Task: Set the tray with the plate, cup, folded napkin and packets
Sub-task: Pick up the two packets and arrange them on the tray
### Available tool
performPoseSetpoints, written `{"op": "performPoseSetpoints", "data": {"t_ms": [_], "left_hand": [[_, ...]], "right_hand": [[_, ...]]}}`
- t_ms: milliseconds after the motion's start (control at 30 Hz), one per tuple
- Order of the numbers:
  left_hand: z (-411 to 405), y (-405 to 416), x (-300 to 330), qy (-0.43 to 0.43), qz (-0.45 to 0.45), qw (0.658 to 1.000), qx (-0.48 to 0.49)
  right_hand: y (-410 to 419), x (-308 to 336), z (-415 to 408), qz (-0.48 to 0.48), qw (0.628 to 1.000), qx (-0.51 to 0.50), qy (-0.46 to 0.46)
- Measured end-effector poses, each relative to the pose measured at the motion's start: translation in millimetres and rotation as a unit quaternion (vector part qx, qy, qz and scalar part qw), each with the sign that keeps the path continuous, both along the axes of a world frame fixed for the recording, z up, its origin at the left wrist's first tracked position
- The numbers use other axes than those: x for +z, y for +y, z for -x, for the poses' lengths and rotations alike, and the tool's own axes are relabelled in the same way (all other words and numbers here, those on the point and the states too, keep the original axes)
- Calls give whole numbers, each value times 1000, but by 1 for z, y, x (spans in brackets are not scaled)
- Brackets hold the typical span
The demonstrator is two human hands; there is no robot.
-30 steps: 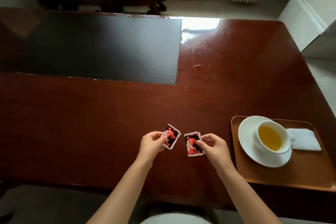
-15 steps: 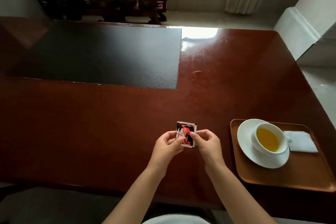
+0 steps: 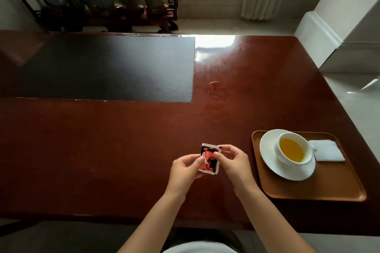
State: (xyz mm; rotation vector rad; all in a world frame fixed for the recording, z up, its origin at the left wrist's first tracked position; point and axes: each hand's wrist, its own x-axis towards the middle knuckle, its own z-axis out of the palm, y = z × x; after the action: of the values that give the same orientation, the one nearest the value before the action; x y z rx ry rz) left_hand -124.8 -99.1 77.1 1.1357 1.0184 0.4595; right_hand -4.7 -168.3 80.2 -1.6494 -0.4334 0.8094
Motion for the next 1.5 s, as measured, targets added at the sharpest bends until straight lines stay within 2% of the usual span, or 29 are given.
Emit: {"op": "performPoseSetpoints", "data": {"t_ms": [267,500,633,867,1000,1167,1500], "left_hand": [[-12,-18,-2,-5,-58,998,-36],[-40,-53,1,-14,-46,996,-80],[-71,-82,4,-8,-60,993,-104],[-160,-165,2,9,-11,988,-157],[-208,-221,-2,45,-4,989,-138],[-236,-269,0,42,0,998,-53],[-264,-268,-18,91,-27,995,-30]], "right_hand": [[-33,3,-10,-13,1000,-14,15],[-75,1,-36,-8,996,-78,45],[-112,-1,-65,2,995,-85,59],[-207,0,-157,-4,999,-43,31],[-261,-3,-212,9,1000,-6,27],[-301,-8,-246,38,997,38,55],[-290,-25,-273,62,997,48,15]]}}
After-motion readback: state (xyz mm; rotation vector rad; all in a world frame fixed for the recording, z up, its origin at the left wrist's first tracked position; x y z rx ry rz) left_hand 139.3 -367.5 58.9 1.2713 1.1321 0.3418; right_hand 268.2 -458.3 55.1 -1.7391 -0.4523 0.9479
